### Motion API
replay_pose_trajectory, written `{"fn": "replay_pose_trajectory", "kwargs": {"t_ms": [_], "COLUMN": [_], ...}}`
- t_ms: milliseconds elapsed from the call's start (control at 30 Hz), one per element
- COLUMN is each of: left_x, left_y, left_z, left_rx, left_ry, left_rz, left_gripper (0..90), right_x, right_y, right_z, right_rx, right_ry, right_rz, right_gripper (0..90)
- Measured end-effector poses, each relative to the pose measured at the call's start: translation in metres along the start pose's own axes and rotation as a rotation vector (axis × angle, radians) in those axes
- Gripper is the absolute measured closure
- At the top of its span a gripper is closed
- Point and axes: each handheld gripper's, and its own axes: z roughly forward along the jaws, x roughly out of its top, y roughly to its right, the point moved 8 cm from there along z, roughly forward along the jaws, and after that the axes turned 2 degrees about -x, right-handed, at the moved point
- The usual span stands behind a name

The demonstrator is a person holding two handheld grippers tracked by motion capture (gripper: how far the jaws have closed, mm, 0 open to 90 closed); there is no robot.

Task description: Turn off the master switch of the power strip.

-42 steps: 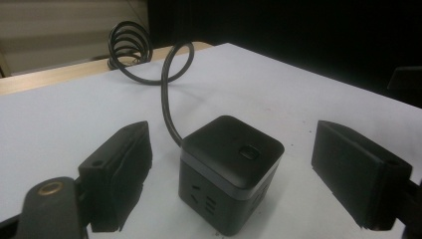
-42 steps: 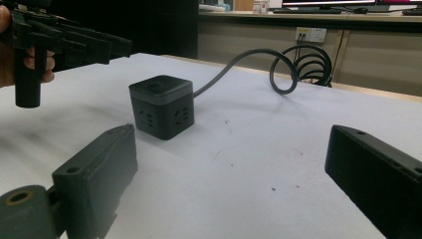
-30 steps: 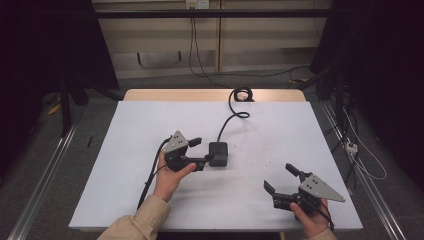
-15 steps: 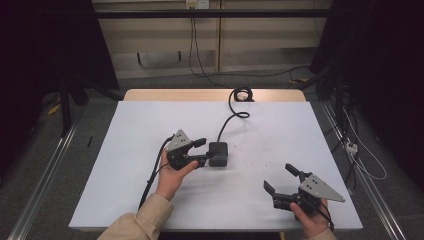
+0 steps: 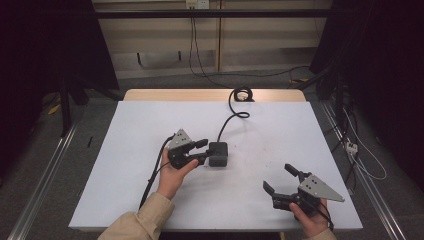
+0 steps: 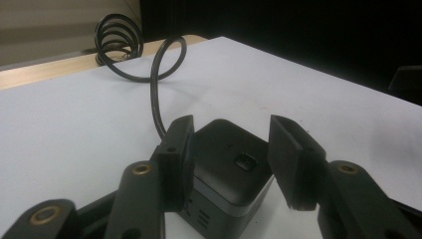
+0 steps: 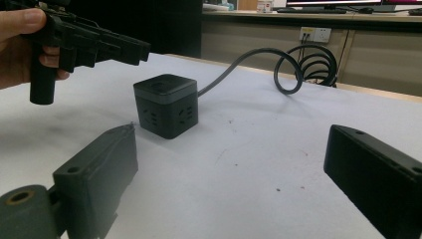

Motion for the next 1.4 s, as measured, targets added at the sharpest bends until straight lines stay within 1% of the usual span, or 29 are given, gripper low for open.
{"fn": "replay_pose_trajectory", "kwargs": {"t_ms": [167, 300, 333, 367, 400, 433, 533, 600, 700, 733, 767, 967, 1200, 1300, 1333, 1367, 1400], "left_x": [0.002, 0.004, 0.004, 0.004, 0.003, 0.003, 0.002, 0.001, 0.001, 0.000, 0.000, -0.002, -0.001, -0.002, -0.002, -0.002, -0.003], "left_y": [0.002, 0.003, 0.004, 0.004, 0.003, 0.003, 0.003, 0.003, 0.004, 0.004, 0.004, 0.003, 0.005, 0.005, 0.005, 0.005, 0.005], "left_z": [0.002, 0.005, 0.005, 0.006, 0.007, 0.007, 0.009, 0.010, 0.011, 0.012, 0.012, 0.014, 0.016, 0.017, 0.017, 0.018, 0.018], "left_rx": [-0.017, -0.016, -0.018, -0.018, -0.015, -0.017, -0.018, -0.020, -0.026, -0.027, -0.028, -0.031, -0.036, -0.040, -0.039, -0.040, -0.041], "left_ry": [-0.009, -0.011, -0.013, -0.017, -0.020, -0.023, -0.030, -0.034, -0.039, -0.044, -0.047, -0.055, -0.059, -0.065, -0.066, -0.065, -0.065], "left_rz": [0.005, 0.007, 0.006, 0.006, 0.005, 0.008, 0.003, 0.006, 0.004, 0.009, 0.006, -0.007, 0.001, 0.002, 0.000, 0.001, 0.001], "left_gripper": [57.1, 63.3, 63.3, 66.1, 66.1, 68.8, 70.9, 74.4, 75.7, 76.5, 78.1, 80.4, 83.6, 87.6, 87.6, 90.0, 90.0], "right_x": [0.000, 0.000, 0.000, 0.000, 0.000, 0.000, 0.000, 0.000, 0.000, 0.000, 0.000, -0.001, -0.001, -0.001, -0.001, -0.001, -0.001], "right_y": [0.000, 0.000, 0.000, 0.000, 0.000, 0.000, 0.000, 0.000, 0.000, 0.000, 0.000, 0.000, 0.000, -0.001, -0.001, 0.000, 0.000], "right_z": [0.001, 0.000, 0.000, 0.000, 0.000, 0.000, 0.000, 0.000, 0.000, 0.000, 0.001, 0.001, 0.001, 0.001, 0.001, 0.001, 0.001], "right_rx": [0.000, -0.001, -0.001, -0.001, -0.001, -0.001, -0.001, -0.002, -0.002, -0.002, -0.001, 0.000, 0.001, 0.003, 0.003, 0.003, 0.003], "right_ry": [-0.001, 0.001, 0.001, 0.001, 0.001, -0.001, -0.001, -0.002, -0.002, -0.002, -0.001, -0.002, -0.004, -0.004, -0.004, -0.004, -0.004], "right_rz": [-0.002, -0.001, -0.001, 0.000, 0.000, 0.001, 0.000, 0.000, 0.000, 0.000, -0.001, -0.002, -0.002, -0.006, -0.006, -0.006, -0.006], "right_gripper": [6.4, 6.5, 6.5, 6.5, 6.5, 6.5, 6.5, 6.5, 6.6, 6.6, 6.6, 6.6, 6.6, 6.7, 6.7, 6.7, 6.7]}}
